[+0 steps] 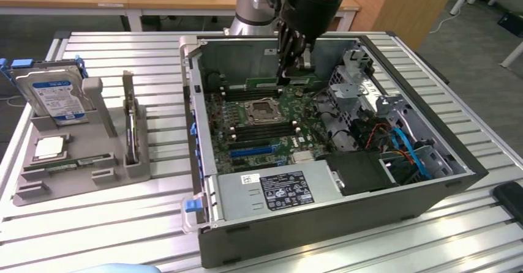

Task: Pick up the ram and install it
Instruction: 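Insert the ram into the slot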

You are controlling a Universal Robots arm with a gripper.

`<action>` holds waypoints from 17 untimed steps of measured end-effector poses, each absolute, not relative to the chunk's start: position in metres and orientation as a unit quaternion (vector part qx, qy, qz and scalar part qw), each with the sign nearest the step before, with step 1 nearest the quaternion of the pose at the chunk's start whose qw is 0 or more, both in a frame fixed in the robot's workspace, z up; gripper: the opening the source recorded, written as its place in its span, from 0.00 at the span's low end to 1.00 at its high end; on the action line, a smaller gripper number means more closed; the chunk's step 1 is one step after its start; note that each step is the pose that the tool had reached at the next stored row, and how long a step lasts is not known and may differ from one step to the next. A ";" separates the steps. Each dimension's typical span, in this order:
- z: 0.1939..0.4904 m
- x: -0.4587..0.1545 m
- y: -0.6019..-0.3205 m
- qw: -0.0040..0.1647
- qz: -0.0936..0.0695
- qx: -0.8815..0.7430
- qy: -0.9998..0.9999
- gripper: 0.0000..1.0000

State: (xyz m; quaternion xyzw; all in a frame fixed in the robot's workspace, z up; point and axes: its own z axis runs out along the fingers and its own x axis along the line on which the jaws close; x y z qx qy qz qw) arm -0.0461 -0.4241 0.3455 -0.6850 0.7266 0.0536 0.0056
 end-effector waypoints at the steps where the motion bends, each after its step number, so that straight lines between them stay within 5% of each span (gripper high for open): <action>1: 0.344 -0.046 -0.424 0.006 0.054 -0.685 0.727 0.13; 17: 0.314 -0.046 -0.424 0.006 0.054 -0.685 0.727 0.13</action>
